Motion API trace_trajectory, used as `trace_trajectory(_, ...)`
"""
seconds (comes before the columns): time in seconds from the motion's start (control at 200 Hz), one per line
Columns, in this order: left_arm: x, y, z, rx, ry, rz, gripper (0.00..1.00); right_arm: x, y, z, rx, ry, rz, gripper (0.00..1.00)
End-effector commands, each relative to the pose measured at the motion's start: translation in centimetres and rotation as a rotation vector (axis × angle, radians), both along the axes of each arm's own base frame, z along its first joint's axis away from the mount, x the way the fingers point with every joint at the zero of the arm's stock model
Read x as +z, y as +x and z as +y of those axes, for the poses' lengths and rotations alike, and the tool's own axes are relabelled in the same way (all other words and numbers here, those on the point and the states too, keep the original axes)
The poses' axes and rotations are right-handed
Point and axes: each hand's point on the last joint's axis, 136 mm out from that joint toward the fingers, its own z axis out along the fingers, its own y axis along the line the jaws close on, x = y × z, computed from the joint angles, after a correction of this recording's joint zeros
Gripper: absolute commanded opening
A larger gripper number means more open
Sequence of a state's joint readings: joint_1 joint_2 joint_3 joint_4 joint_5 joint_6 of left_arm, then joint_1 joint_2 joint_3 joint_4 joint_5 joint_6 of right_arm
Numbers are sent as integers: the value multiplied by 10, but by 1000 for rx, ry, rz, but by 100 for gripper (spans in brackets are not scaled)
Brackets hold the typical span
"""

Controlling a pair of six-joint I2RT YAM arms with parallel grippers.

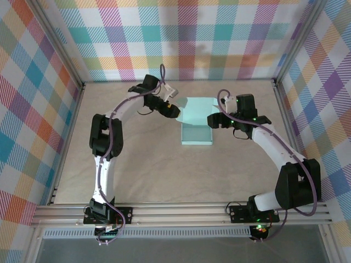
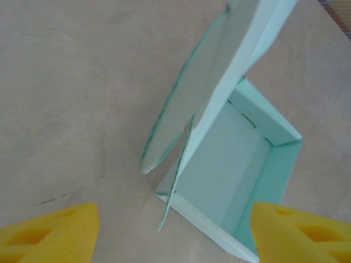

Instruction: Fold the paper box

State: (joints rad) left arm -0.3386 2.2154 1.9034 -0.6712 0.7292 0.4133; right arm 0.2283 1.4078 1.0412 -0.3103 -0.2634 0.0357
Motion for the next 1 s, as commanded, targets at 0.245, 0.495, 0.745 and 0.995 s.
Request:
trace_trajectory(0.245,11,-24,-16,-207,-100,32,31,2,-7,-4,6,-8,0,85)
trace_trajectory(0.495,13,-34,-17,-256,-125,39,3,35,-13,-5,0,21,-92,84)
trace_trajectory(0.745,26,-58,-11,-328,-152,39,0,53,-19,-6,38,0,-149,84)
trace_trajectory(0.995,38,-103,3,-486,-199,12,0,51,-31,6,193,-43,-144,83)
